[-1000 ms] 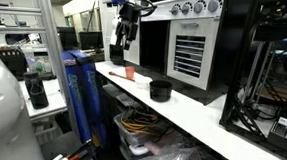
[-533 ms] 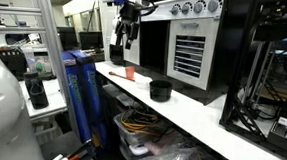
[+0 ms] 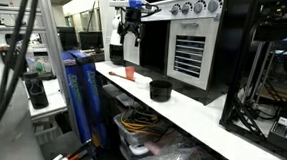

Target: Put the cup on the cabinet then use the wooden spoon to mix in the black mug

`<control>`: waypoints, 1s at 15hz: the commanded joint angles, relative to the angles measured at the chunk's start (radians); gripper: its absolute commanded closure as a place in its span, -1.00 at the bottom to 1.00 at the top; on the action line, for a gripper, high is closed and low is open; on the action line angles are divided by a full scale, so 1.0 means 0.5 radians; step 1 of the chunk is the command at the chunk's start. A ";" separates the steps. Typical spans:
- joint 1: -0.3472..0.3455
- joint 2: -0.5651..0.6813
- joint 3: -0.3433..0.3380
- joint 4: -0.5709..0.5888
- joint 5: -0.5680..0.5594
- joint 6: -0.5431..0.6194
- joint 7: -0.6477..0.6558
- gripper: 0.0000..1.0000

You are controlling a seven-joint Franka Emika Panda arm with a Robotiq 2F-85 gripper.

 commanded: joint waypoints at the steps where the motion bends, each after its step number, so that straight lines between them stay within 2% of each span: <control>1: 0.100 0.361 0.054 0.408 -0.242 -0.051 -0.153 -1.00; 4: 0.213 0.596 0.093 0.654 -0.427 -0.058 -0.299 -1.00; 8: 0.338 0.827 0.126 0.898 -0.550 -0.033 -0.554 -1.00; 13: 0.400 0.974 0.135 1.017 -0.565 0.168 -0.754 -1.00; 14: 0.402 0.995 0.138 1.041 -0.539 0.177 -0.771 -1.00; 15: 0.414 0.934 0.117 0.964 -0.548 0.140 -0.694 -1.00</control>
